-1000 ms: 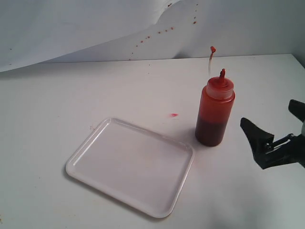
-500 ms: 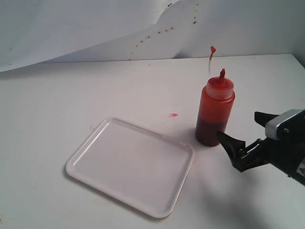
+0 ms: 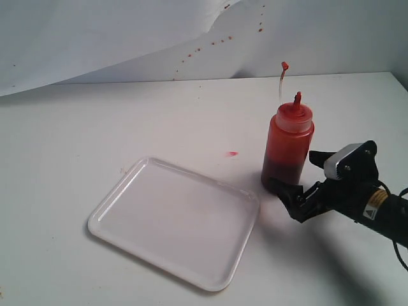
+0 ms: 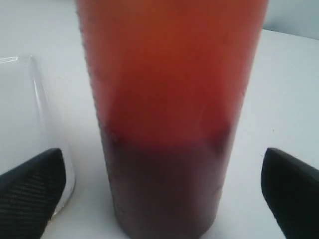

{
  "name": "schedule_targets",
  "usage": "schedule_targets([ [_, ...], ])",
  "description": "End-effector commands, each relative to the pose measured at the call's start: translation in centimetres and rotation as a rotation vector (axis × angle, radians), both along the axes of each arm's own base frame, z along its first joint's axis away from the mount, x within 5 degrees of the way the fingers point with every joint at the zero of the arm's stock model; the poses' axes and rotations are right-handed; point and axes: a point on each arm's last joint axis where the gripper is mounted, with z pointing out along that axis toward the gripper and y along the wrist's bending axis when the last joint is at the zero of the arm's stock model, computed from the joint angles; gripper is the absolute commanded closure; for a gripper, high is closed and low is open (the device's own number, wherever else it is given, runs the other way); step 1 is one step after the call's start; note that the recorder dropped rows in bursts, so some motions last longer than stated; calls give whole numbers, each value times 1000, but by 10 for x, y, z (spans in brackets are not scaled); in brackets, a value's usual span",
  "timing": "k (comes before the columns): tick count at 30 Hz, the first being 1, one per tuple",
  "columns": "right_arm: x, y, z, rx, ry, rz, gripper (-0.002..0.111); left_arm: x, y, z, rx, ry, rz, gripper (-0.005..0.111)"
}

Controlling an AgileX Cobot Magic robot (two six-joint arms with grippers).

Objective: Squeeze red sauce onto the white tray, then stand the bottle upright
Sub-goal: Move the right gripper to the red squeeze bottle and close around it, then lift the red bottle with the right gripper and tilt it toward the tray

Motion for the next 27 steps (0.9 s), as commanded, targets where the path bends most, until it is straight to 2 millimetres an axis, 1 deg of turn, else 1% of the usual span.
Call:
schedule_targets([
  [1, 11, 4, -8, 16, -9, 34, 11, 0, 0, -1, -2, -8, -7, 107],
  [8, 28, 5, -24, 24, -2, 38, 11, 0, 0, -1, -2, -8, -7, 107],
  [12, 36, 5, -28, 29, -12, 39, 11, 0, 0, -1, -2, -8, -7, 107],
  [16, 45, 13, -26, 33, -42, 66, 11, 0, 0, -1, -2, -8, -7, 107],
  [18, 50, 21, -24, 27, -60, 98, 11, 0, 0, -1, -2, -8, -7, 107],
  [19, 52, 23, -29, 4, -41, 113, 11, 0, 0, -1, -2, -8, -7, 107],
  [21, 51, 24, -34, -2, -23, 116, 11, 0, 0, -1, -2, -8, -7, 107],
  [27, 53, 20, -37, -22, 8, 69, 11, 0, 0, -1, -2, -8, -7, 107],
])
